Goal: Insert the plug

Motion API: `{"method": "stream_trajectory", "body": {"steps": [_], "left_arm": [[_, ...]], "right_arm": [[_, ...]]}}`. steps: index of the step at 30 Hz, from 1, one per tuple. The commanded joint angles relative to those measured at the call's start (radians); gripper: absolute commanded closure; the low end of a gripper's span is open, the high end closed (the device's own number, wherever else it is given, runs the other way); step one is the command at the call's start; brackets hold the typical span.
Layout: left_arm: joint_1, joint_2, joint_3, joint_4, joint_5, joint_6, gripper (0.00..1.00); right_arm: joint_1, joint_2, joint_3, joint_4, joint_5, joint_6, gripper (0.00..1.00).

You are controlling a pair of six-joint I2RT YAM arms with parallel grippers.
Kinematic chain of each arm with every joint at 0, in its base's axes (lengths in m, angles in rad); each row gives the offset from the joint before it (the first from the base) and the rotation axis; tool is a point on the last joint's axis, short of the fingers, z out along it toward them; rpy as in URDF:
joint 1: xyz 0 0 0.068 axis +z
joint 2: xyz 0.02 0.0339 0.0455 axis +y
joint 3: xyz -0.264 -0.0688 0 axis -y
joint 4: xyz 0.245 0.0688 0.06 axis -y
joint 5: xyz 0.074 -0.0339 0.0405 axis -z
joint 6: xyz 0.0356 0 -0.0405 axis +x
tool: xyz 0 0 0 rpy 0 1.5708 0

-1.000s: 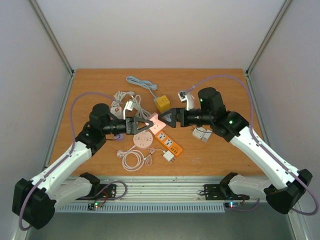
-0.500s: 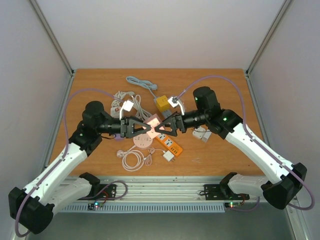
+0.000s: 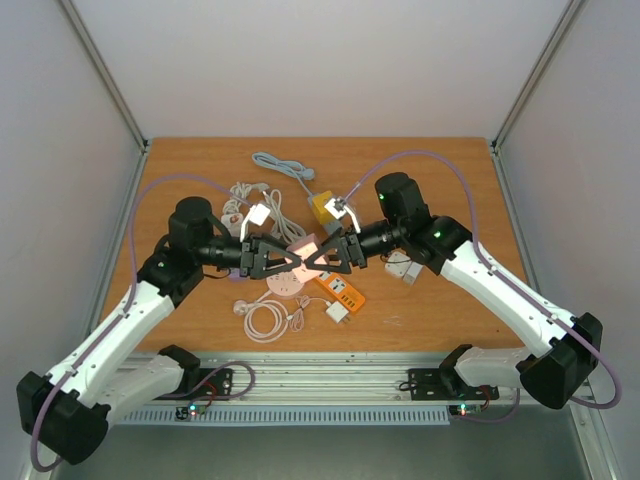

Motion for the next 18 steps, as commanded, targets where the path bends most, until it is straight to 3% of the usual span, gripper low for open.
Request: {"method": "stream_trajectory", "body": {"steps": [1,6,9,11,14,18], "left_arm": [[0.006,-0.017,0.036,-0.016,0.019,0.057,0.52],[0.008,-0.027,0.043,-0.030,-0.001,0.057,0.46],[0.010,-0.033,0.067,-0.138,-0.073,0.089,0.26],[0.010,-0.035,0.098,-0.258,-0.185,0.156,0.14],[0.011,-0.046,0.138,-0.407,-0.425,0.226,0.03],[0.011,-0.101,0.161,-0.509,-0.737,0.259,0.01]], "right_arm": [[0.008,-0.010,0.024,0.030,-0.076,-0.001,0.45],[0.009,0.014,0.029,0.027,-0.075,0.002,0.63],[0.008,0.012,0.033,0.022,-0.015,0.002,0.69],[0.008,0.007,0.040,-0.004,0.052,-0.016,0.69],[0.005,0.021,0.066,-0.074,0.189,-0.042,0.69],[-0.010,0.064,0.110,-0.184,0.376,-0.068,0.69]]}}
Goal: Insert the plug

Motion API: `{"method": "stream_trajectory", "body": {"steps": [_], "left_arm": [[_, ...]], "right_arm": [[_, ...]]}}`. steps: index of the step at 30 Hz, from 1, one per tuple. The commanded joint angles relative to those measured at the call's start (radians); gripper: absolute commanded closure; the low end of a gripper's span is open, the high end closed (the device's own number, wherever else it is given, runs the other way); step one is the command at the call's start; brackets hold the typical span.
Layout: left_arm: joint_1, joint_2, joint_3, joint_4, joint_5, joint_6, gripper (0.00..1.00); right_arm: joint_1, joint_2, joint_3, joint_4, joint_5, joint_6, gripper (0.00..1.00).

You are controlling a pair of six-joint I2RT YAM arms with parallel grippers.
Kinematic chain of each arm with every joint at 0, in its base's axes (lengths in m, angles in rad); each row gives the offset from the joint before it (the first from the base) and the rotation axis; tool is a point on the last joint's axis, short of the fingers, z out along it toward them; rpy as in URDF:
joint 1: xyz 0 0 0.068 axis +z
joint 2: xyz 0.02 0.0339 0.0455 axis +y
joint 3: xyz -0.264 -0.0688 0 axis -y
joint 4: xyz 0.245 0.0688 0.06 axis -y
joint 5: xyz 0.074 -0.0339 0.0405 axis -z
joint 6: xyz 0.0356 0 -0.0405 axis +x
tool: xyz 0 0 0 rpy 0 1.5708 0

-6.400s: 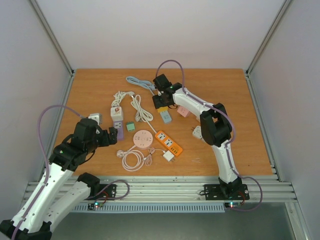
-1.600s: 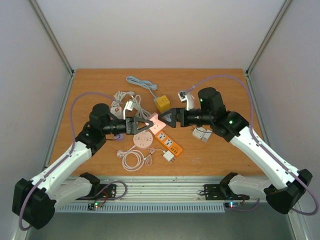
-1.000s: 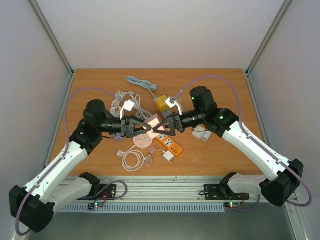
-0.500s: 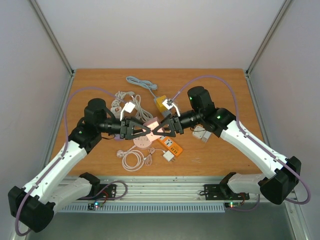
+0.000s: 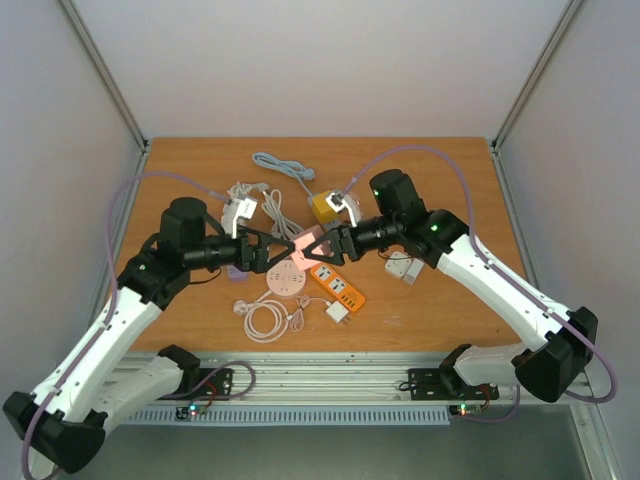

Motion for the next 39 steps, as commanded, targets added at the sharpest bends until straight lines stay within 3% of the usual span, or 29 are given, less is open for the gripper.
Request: {"method": "stream_trajectory", "body": {"steps": [1,5,9,20,26,39], "left_arm": [[0.006,-0.083,0.041,-0.177,-0.433,0.083,0.01],[0.006,-0.163,0.069,-0.238,-0.661,0.041,0.01],[0.006,-0.220,0.078,-0.272,-0.693,0.005,0.01],[0.006,-0.349,-0.038,-0.408,-0.854,0.088,0.01],[0.006,-0.419,-0.133,-0.379,-0.842,0.138,0.01],[0.006,-0.372,-0.131,-0.379,-0.848,0.149,0.01]], "right_arm": [[-0.016,0.048,0.075,-0.126,0.260,-0.053,0.69],[-0.023,0.115,0.117,-0.225,0.517,-0.096,0.69],[-0.036,0.174,0.125,-0.225,0.702,-0.148,0.68],[-0.114,0.425,0.288,-0.281,0.762,-0.219,0.68],[-0.151,0.513,0.327,-0.302,0.738,-0.248,0.68],[-0.175,0.667,0.448,-0.365,0.704,-0.263,0.67]]}}
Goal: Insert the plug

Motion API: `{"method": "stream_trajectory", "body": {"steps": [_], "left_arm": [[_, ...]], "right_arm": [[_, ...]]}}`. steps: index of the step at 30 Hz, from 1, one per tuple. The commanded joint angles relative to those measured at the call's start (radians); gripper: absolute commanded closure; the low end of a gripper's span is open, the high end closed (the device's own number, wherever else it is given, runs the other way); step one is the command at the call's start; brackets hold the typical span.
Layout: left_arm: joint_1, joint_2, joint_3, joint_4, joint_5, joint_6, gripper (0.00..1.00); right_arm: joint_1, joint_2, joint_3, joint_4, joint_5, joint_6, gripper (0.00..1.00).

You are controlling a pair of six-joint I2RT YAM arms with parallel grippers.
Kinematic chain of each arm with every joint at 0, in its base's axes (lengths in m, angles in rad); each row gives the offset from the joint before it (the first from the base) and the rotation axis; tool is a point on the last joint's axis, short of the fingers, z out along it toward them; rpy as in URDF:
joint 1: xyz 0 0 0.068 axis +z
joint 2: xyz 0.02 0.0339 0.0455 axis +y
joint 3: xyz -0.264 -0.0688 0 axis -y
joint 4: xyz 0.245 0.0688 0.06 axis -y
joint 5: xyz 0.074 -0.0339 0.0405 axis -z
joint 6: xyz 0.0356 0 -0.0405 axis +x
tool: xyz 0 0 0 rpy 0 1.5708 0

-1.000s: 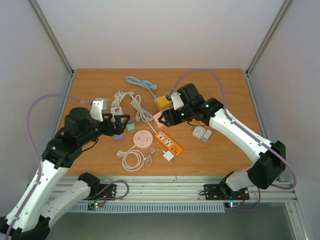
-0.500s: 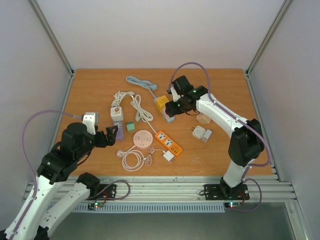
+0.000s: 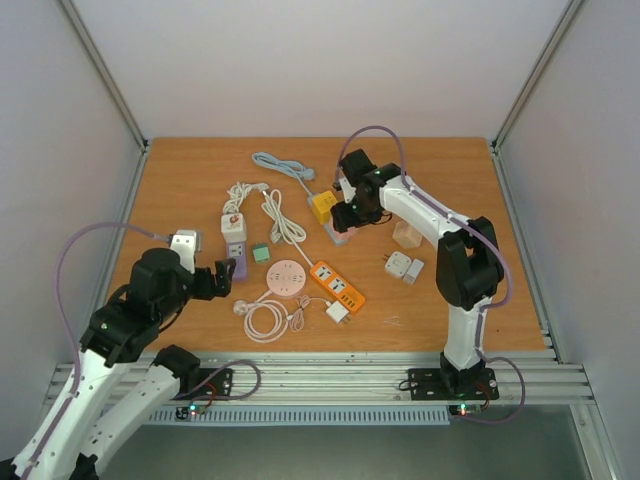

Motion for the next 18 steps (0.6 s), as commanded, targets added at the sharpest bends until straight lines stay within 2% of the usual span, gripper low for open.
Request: {"method": "stream_trajectory", "body": {"steps": [1,10,18], "left_arm": [[0.002,0.016,-0.002,0.026,-0.013,0.018,0.01],[0.002,0.022,-0.004,0.029,-0.010,0.019,0.01],[0.002,0.027,-0.005,0.027,-0.011,0.019,0.01]], "right_arm": [[-0.006,0.015,0.067,-0.026,-0.020,-0.018,0.67],[-0.008,0.098,0.154,-0.098,-0.009,-0.019,0.69],[-0.007,0.127,0.160,-0.095,-0.016,-0.017,0.69]]}}
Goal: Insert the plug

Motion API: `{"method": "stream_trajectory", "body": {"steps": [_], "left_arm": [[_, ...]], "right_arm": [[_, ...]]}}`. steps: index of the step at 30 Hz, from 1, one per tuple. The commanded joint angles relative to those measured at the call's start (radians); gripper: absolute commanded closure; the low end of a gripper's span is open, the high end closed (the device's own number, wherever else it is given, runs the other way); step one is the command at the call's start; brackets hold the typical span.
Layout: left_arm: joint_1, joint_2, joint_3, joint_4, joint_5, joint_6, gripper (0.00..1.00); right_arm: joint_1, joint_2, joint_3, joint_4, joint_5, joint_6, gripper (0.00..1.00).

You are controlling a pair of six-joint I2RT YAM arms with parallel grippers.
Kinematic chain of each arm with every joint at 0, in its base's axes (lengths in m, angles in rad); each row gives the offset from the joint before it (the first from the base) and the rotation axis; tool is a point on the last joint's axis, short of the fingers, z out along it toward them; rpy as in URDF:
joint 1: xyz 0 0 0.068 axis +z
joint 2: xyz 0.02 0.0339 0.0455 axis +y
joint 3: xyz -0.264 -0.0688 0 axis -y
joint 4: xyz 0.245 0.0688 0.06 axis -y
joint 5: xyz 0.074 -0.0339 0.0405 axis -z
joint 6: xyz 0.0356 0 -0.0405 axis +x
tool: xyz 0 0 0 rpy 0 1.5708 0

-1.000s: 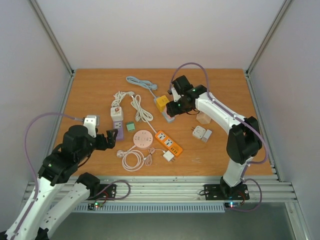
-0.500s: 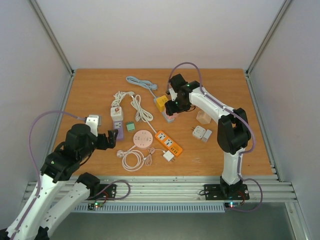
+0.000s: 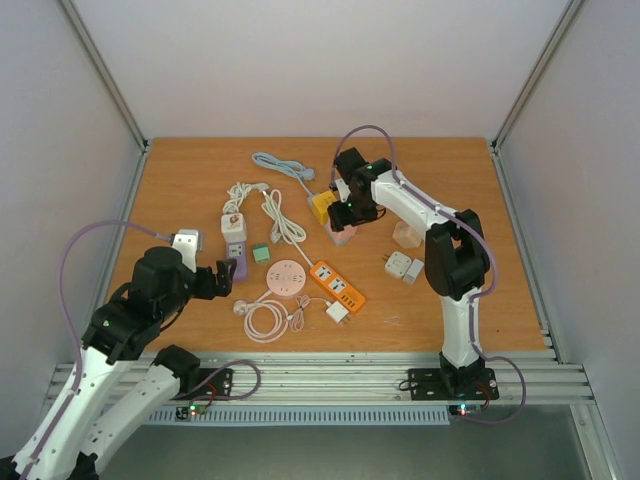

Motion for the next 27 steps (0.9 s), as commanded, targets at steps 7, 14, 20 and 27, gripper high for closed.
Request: {"method": "stream_trajectory", "body": {"steps": [7,14,20,27], "left_arm": [[0.002,0.008,-0.005,0.029,-0.005,0.018,0.01],[0.002,0.009,-0.005,0.028,-0.007,0.019,0.01],[0.002,0.011,-0.005,0.028,-0.007,0.019,0.01],[0.002,0.014,-0.005,0.030,0.001,0.021,0.01]], "right_arm": [[-0.004,0.033,0.046,-0.025,0.020,-0.017,0.69],[-0.004,0.038,0.053,-0.024,-0.005,-0.010,0.69],[-0.004,0.006,0.052,-0.022,-0.006,-0.003,0.69],[-0.004,0.015,0.051,-0.017,0.002,-0.009,0.69]]}}
